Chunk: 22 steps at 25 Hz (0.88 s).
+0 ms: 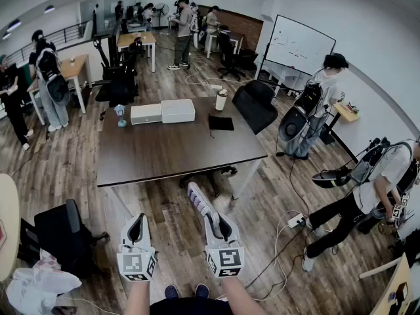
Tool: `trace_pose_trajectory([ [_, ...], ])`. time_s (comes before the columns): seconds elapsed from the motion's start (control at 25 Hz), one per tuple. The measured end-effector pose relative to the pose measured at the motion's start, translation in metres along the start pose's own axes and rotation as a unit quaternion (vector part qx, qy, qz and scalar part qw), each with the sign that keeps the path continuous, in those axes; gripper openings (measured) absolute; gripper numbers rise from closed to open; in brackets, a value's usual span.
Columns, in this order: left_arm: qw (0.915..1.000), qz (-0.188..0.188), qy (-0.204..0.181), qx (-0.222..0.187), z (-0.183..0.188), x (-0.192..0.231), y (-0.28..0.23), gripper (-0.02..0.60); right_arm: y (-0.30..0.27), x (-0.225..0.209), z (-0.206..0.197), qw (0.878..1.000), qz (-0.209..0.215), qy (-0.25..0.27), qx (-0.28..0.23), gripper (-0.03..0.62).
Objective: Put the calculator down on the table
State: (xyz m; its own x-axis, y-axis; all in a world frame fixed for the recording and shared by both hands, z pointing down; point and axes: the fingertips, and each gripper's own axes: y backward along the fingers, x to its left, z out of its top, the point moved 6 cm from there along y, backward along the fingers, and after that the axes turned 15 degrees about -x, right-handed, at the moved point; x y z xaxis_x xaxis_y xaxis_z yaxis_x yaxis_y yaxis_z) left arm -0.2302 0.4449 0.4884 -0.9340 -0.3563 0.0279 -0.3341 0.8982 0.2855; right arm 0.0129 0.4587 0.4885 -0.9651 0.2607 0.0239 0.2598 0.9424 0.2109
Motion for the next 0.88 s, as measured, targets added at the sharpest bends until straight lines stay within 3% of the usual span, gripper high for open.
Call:
trace_pose_trajectory([
  [0.48,0.9999,-0.014,0.0,0.003,0.001,-0.009,0.003,-0.005,0.004,-0.001,0.001,1.0,0.011,-0.011,-0.007,0.117],
  [0.88,0.9999,-0.004,0.0,0.013,-0.003,-0.016,0.001,-0.005,0.008,-0.011,0.001,1.0,0.014,-0.01,-0.004,0.117],
])
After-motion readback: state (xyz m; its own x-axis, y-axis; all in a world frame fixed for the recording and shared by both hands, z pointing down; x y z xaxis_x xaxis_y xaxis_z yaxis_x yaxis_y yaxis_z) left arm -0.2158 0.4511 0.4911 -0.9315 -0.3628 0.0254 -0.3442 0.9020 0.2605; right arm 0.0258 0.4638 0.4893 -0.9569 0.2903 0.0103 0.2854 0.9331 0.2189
